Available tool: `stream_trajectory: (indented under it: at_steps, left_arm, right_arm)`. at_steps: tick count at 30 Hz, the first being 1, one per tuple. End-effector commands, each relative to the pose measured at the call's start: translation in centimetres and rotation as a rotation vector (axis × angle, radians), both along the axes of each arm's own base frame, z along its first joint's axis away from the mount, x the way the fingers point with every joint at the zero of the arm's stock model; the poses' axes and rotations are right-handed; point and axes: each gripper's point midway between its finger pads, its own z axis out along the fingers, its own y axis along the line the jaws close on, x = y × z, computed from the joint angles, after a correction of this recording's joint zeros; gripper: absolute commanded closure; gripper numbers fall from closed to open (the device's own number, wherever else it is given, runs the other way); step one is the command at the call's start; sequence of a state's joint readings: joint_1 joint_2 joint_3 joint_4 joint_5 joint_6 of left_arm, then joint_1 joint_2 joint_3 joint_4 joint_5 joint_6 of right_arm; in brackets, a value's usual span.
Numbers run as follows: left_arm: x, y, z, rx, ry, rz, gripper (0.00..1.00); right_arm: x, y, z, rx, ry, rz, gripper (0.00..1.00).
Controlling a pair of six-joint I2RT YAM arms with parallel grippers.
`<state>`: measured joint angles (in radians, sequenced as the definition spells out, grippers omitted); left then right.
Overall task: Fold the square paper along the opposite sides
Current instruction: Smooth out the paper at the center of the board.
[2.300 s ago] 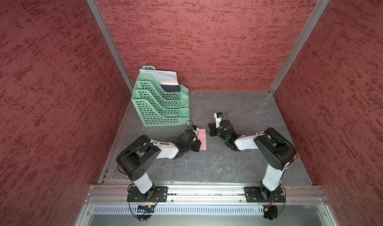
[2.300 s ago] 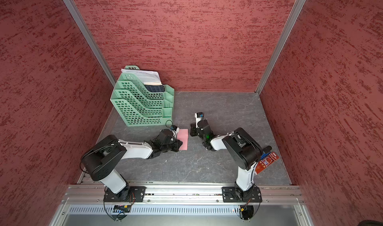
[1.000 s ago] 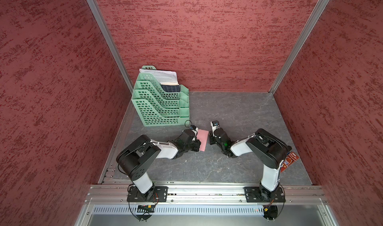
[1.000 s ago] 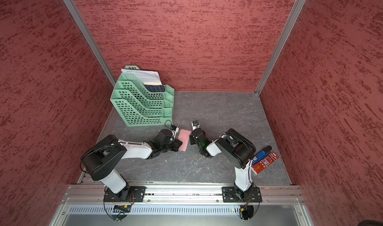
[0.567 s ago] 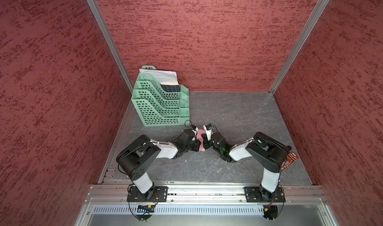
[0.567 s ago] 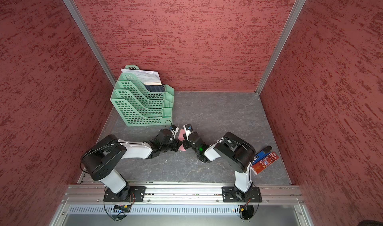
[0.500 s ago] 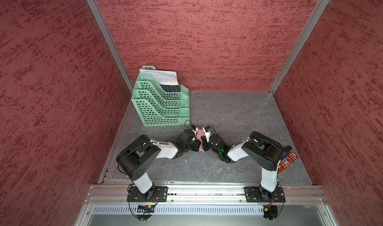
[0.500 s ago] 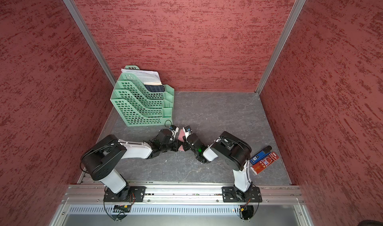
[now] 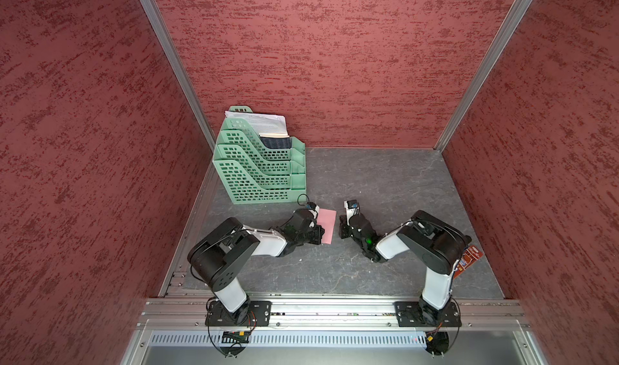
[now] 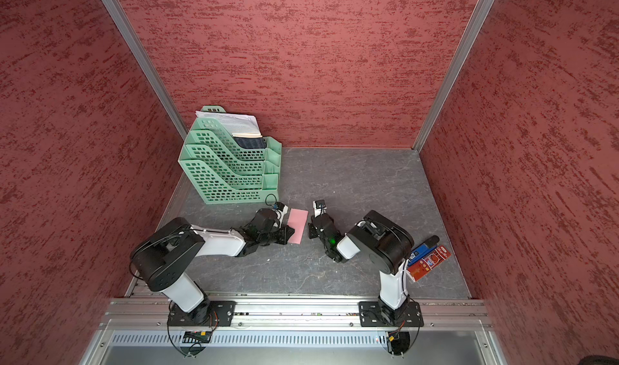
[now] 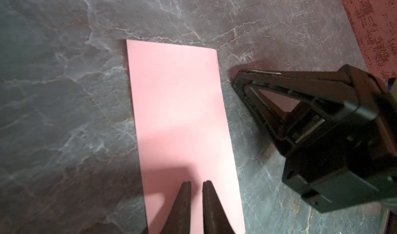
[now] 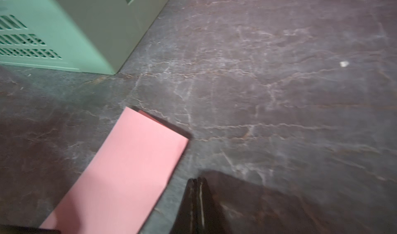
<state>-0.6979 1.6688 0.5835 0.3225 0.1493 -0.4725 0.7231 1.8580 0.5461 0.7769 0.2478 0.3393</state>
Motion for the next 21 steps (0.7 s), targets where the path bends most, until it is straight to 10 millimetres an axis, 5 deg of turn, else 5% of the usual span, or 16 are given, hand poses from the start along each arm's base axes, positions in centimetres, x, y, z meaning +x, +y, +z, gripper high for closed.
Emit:
stream_trajectory:
  at_steps: [1, 5, 11, 21]
  left_arm:
    - [-4.0, 3.6, -5.6, 0.161, 0.203, 0.01, 0.84]
    - [-3.9, 3.8, -5.7, 0.162, 0.209, 0.017, 0.84]
    - [-3.9, 3.9, -5.9, 0.16, 0.217, 0.02, 0.84]
    - [-4.0, 4.1, -6.2, 0.161, 0.231, 0.025, 0.84]
  right_arm:
    - [-1.1, 1.0, 2.3, 0.019, -0.038, 0.073, 1.0]
    - [-3.6, 4.5, 3.5, 0.068, -0.067, 0.174, 1.0]
    - [-5.2, 6.6, 0.2, 0.062, 0.006, 0.194, 1.0]
    - [-6.1, 0.7, -3.9, -0.048, 0.12, -0.003, 1.0]
